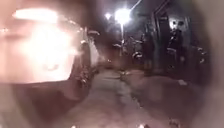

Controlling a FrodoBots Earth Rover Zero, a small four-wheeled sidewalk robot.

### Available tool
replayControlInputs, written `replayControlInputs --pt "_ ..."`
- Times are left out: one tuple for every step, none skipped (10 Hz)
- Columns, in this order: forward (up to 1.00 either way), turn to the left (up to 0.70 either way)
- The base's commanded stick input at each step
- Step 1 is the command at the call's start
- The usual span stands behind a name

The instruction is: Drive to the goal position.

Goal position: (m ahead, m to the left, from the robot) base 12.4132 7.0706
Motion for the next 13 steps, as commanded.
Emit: replayControlInputs --pt "0.68 -0.3" --pt "0.68 -0.29" --pt "0.68 -0.08" --pt "0.68 0.0" --pt "0.69 0.0" --pt "0.7 0.0" --pt "0.7 0.0" --pt "0.7 0.0" --pt "0.7 0.0" --pt "0.7 0.0" --pt "0.7 0.0" --pt "0.7 0.0" --pt "0.7 0.0"
